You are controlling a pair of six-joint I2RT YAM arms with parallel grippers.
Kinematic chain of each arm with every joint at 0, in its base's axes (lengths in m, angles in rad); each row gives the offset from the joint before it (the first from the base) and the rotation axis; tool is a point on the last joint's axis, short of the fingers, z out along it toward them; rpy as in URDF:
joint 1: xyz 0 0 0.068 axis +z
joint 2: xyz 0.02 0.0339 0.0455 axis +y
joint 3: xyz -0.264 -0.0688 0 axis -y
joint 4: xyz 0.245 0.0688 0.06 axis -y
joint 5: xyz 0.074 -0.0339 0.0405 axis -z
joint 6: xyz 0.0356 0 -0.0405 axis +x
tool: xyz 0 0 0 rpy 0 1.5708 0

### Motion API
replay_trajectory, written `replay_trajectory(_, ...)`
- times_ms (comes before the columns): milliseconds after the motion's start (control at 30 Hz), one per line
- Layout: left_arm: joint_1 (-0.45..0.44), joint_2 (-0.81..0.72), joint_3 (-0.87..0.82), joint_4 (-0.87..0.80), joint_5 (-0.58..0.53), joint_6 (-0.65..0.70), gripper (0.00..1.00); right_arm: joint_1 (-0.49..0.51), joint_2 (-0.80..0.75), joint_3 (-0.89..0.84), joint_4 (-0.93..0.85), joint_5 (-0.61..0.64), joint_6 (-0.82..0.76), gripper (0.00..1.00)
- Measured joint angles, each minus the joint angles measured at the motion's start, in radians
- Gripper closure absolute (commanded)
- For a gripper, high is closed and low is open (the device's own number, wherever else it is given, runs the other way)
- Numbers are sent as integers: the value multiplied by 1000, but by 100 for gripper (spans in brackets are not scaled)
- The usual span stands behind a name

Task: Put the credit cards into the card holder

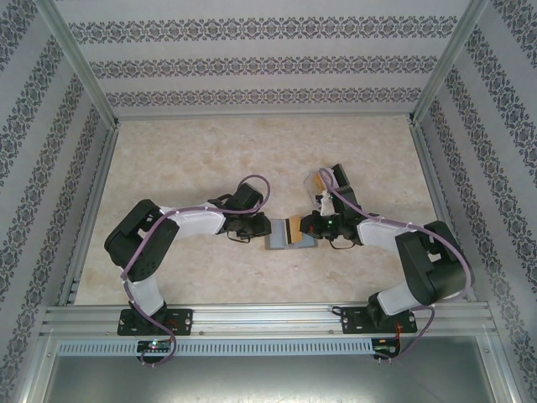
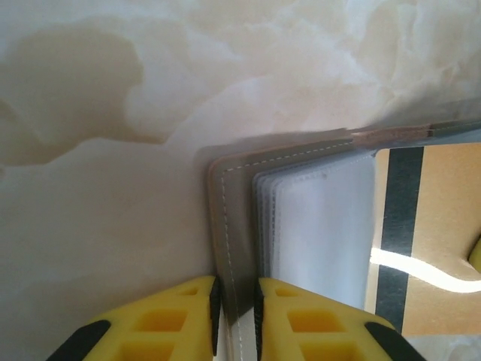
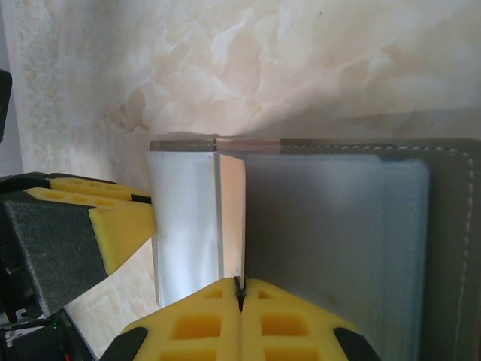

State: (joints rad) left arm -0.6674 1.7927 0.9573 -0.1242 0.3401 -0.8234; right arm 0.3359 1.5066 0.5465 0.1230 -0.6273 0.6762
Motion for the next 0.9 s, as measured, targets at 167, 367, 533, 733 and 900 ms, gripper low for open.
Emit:
replay_trajectory(167,0,2,-1,1,0,-5,83,0,23,-8,39,-8,7,100)
replay_trajectory(367,0,2,-3,1,-1,-11,85,7,23,-32,70,-12,14,100)
replay_trajectory(533,1,2,-4,2,0,-15,84,37,23,-47,99,-10,42,100)
replay_trajectory(733,1,2,-4,2,-1,-15,85,73,43,-46,126,-8,77,98)
replay_trajectory(900,1,2,-5,2,-1,-16,85,118,48,-39,141,42,119,97)
